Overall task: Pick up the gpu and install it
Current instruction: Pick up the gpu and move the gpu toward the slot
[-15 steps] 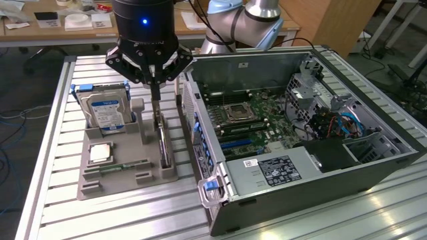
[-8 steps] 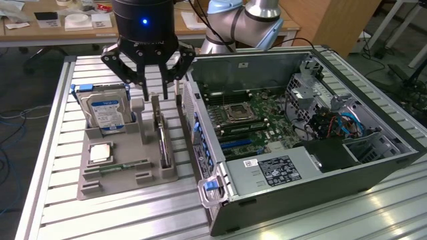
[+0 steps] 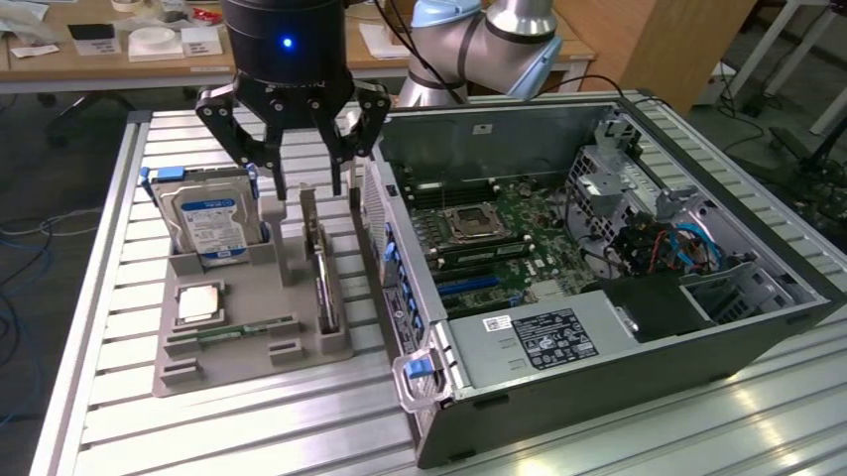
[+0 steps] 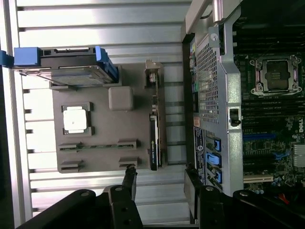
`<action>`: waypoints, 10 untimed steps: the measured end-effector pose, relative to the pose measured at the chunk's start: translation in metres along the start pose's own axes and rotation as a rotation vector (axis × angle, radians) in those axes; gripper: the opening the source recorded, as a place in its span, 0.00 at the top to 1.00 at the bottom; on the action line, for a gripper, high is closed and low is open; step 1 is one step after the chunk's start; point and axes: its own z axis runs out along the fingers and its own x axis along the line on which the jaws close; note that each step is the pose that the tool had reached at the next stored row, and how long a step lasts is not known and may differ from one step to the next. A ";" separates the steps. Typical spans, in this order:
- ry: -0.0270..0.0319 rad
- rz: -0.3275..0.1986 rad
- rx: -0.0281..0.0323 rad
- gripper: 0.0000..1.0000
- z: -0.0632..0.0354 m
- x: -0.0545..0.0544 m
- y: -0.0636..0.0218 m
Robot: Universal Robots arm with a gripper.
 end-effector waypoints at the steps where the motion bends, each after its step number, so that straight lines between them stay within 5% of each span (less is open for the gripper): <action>1: 0.0000 0.000 0.0000 0.47 0.0000 0.000 0.0000; 10: 0.0000 0.000 0.0000 0.47 0.0004 0.000 0.0000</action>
